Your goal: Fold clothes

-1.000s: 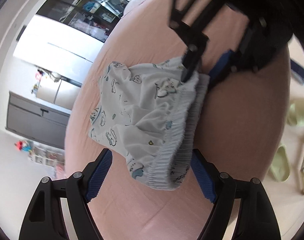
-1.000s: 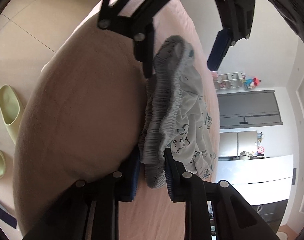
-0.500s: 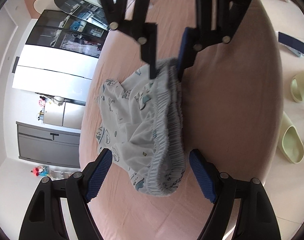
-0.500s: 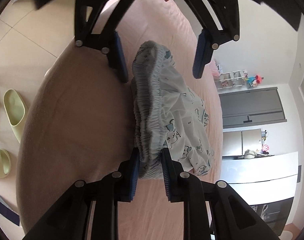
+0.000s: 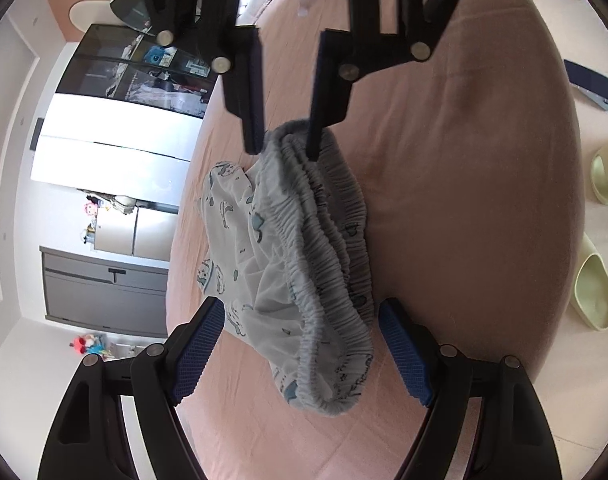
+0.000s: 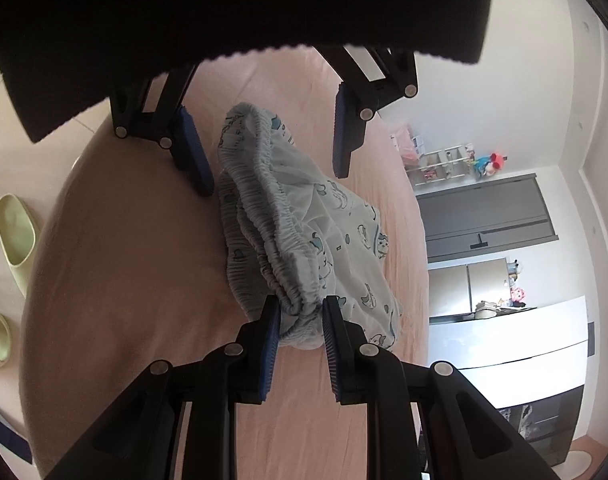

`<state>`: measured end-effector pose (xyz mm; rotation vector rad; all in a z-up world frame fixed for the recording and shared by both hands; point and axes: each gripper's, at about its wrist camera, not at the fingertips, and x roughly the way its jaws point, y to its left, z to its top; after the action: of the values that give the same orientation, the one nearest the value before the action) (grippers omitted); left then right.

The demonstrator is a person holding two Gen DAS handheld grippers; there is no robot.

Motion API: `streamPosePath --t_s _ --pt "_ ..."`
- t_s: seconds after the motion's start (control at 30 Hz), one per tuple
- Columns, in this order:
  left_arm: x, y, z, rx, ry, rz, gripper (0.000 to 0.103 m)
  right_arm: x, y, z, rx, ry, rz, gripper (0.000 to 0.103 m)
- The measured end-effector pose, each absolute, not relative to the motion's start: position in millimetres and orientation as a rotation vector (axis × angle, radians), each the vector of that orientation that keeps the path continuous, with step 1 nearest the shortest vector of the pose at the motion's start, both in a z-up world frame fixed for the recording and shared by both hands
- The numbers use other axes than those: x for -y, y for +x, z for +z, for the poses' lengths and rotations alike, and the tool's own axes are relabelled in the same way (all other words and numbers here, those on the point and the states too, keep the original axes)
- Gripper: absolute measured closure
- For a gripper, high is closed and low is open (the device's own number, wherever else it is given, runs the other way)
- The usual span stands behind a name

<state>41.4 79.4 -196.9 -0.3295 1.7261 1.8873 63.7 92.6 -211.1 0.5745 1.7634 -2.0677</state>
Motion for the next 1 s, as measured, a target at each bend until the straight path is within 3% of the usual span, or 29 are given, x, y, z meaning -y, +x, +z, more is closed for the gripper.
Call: streamPosePath --t_s 0.33,0.4,0.47,0.7,0.73,0.8,0.87,1.0 --pt "-81 31 -193 -1.697 -0.374 1.837 0.028 -96 70 -210 -1.810 0.545 -2.078 0.083" --pt "-80 30 -192 -1.658 -0.410 1.819 0.057 -96 73 -211 -1.822 0.534 -2.067 0.083" --pt "-80 29 -194 -1.660 -0.412 1.816 0.067 -96 76 -215 -1.860 0.509 -2.047 0.083" --pt "-79 20 -180 -1.543 -0.460 1.881 0.076 -93 69 -221 -1.886 0.560 -2.010 0.083" --pt "-79 18 -174 -1.516 -0.464 1.900 0.076 -92 69 -225 -1.903 0.566 -1.996 0.079" --pt "-79 12 -163 -1.451 -0.484 1.938 0.077 -91 70 -232 -1.948 0.544 -1.968 0.060" --pt "-79 7 -156 -1.399 -0.503 1.967 0.077 -89 76 -239 -1.998 0.473 -1.949 0.034" --pt "-79 4 -148 -1.360 -0.516 1.986 0.077 -88 80 -248 -2.068 0.388 -1.928 0.031"
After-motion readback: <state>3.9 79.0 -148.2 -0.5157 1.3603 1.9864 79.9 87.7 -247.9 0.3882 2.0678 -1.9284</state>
